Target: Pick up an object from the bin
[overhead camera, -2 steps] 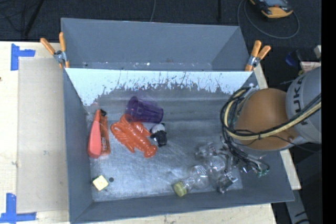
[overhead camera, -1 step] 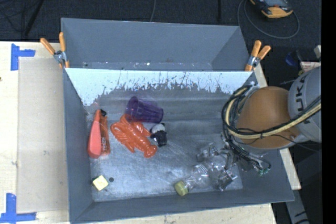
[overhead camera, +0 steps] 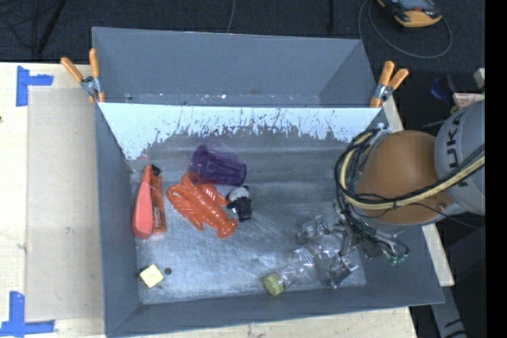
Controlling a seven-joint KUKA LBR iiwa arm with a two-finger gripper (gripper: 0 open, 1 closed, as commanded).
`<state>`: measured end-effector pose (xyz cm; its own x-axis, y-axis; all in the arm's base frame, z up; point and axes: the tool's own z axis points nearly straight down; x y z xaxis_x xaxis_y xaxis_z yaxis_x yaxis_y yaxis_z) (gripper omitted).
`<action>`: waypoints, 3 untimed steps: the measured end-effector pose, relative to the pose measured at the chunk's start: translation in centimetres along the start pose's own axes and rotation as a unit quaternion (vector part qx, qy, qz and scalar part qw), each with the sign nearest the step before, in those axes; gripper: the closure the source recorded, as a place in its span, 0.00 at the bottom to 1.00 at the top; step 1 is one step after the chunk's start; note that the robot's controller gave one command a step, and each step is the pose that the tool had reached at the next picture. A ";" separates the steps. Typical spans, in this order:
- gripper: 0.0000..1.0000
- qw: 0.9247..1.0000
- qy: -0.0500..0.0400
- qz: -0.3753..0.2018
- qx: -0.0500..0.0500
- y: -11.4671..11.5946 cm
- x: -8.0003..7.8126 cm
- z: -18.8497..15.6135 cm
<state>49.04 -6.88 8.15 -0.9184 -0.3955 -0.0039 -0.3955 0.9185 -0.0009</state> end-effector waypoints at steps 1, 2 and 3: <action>1.00 1.000 0.002 0.000 -0.001 0.1 0.1 -0.3; 1.00 1.000 0.005 0.000 -0.003 0.2 0.3 -2.3; 1.00 1.000 0.004 0.000 -0.002 0.1 0.1 -4.0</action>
Offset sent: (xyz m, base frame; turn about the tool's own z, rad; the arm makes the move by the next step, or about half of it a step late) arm -0.0001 0.0000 0.0506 0.0000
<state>48.85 -6.81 12.16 -0.9182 -0.3960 0.0032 -0.3960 0.9182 0.0031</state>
